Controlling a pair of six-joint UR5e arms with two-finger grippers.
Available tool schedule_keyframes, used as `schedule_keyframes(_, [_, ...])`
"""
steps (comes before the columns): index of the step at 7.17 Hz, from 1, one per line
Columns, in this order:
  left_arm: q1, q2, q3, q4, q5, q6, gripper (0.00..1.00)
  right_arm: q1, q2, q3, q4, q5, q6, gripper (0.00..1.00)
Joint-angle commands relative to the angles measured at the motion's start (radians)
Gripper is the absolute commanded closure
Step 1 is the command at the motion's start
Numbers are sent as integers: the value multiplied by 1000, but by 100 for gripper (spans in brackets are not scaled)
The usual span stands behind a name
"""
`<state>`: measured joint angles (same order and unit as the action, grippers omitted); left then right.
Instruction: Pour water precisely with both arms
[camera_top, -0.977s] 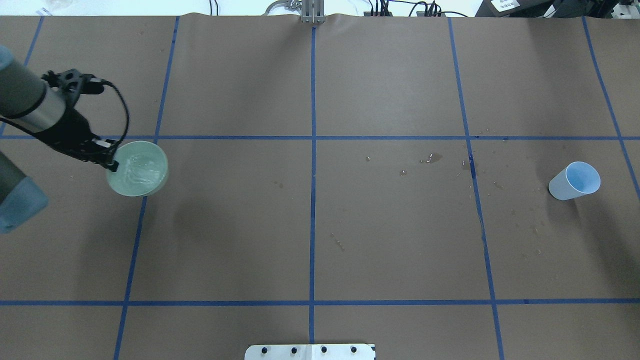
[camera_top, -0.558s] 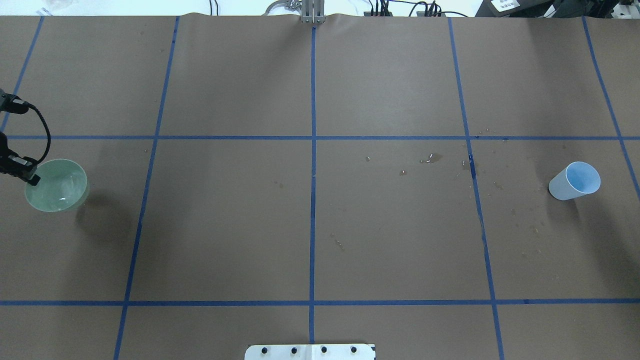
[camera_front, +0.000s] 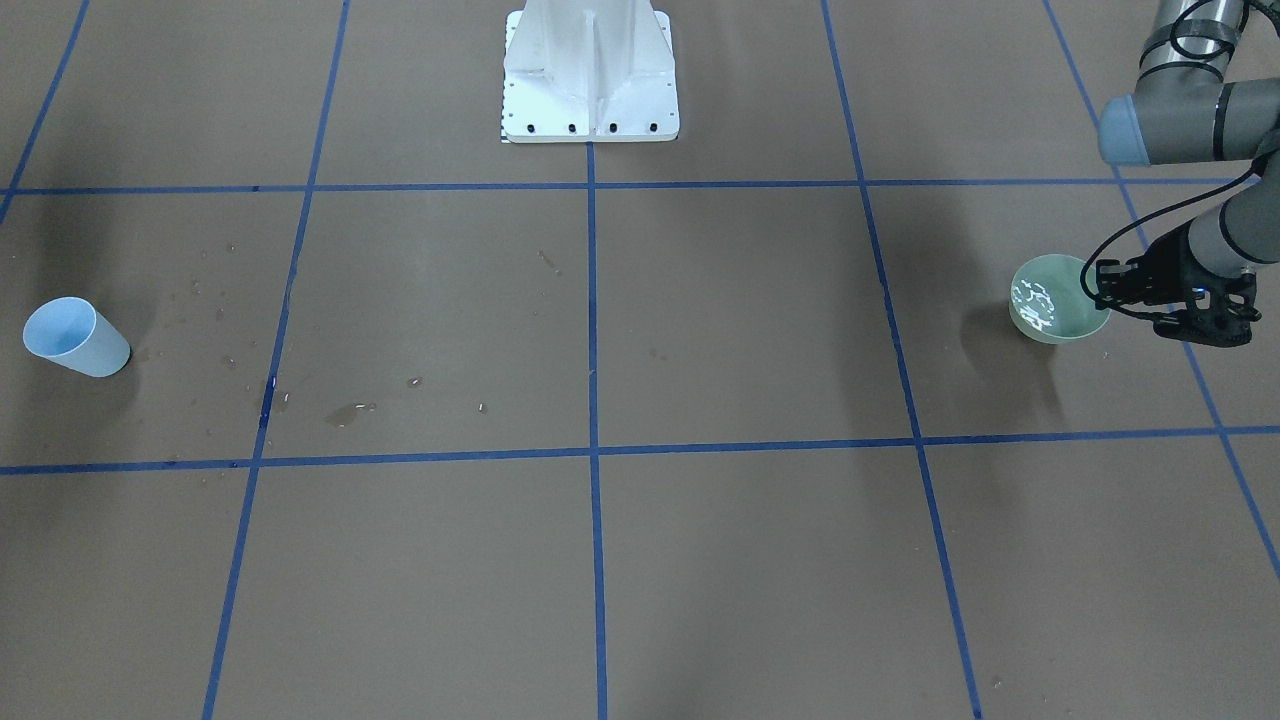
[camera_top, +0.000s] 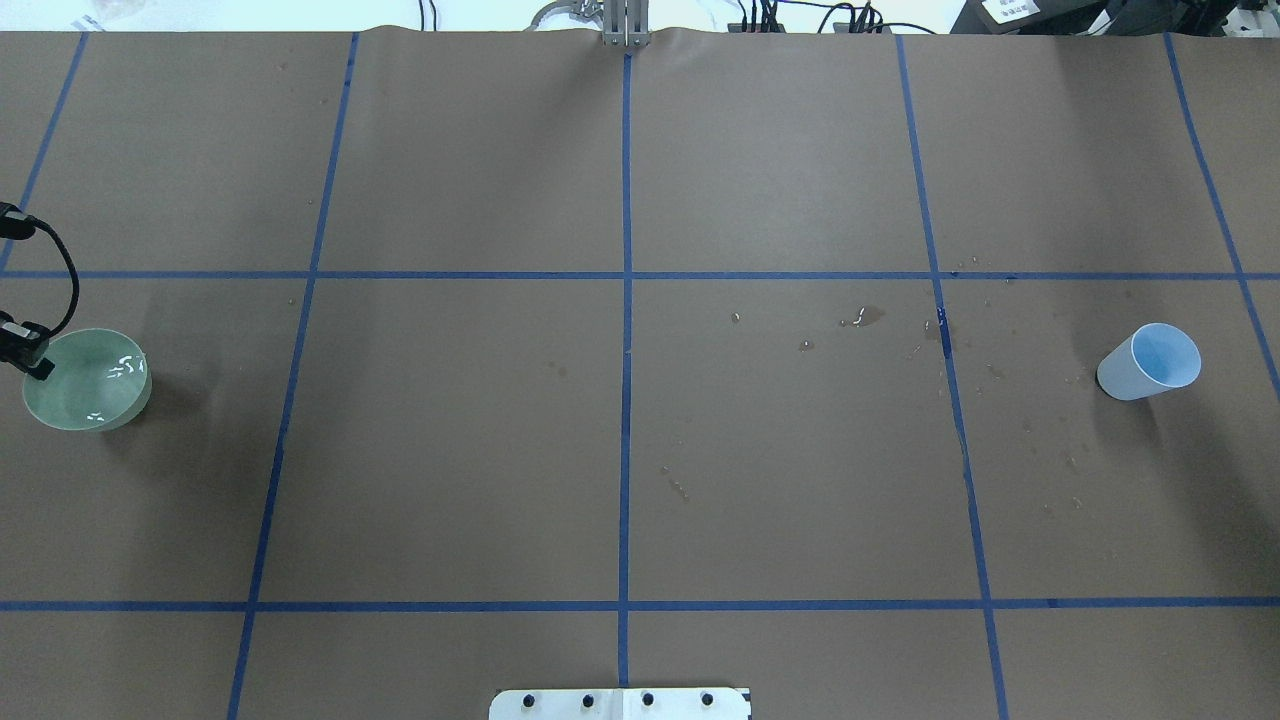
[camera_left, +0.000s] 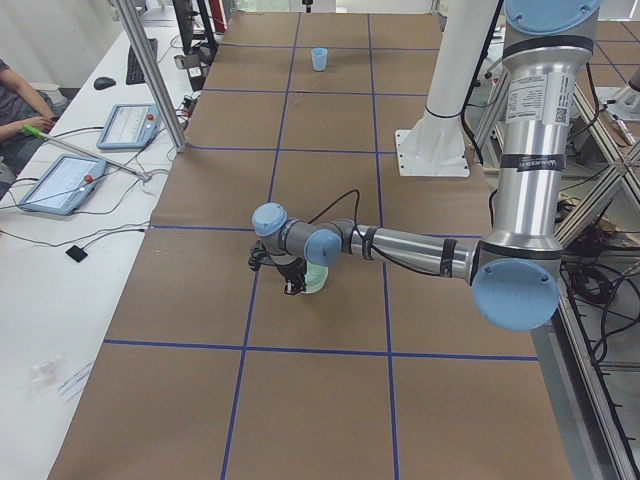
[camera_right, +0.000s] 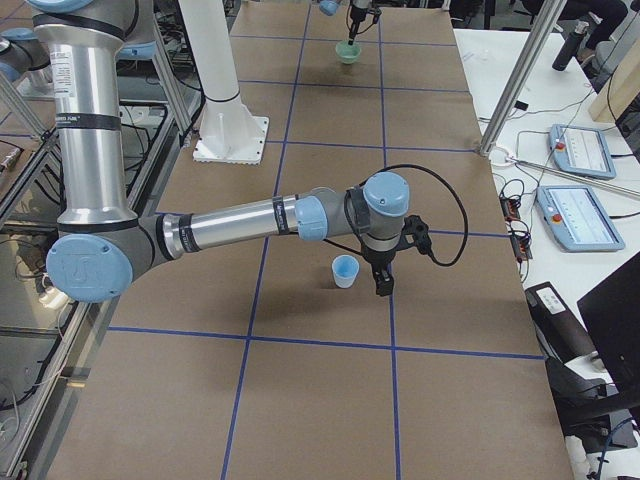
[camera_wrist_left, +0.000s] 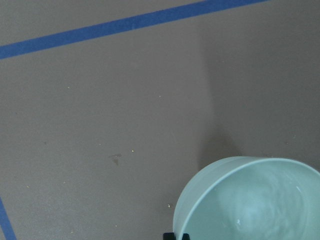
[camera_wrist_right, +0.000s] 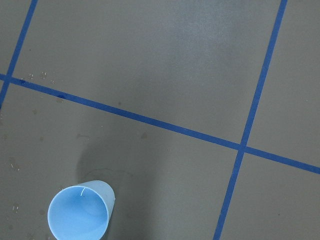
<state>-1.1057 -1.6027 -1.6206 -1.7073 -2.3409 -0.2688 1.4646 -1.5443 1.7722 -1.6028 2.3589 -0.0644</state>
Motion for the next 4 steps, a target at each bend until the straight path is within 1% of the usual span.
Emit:
schedule_keyframes(1, [3,-9,5,-2,0,2,42,-3,-3,0,0,-1,0,1])
schedule_keyframes(2, [3,-19,5,-2,0,6,25,-4,-5,0,0,-1,0,1])
schedule_keyframes(3, [3,-22,-5,0,-3,11,18,-3,-8,3,0,0,-2,1])
schedule_keyframes(4, [-11,-20,-13,3,-43,14,2,-4,-13,3,0,-1,2,1])
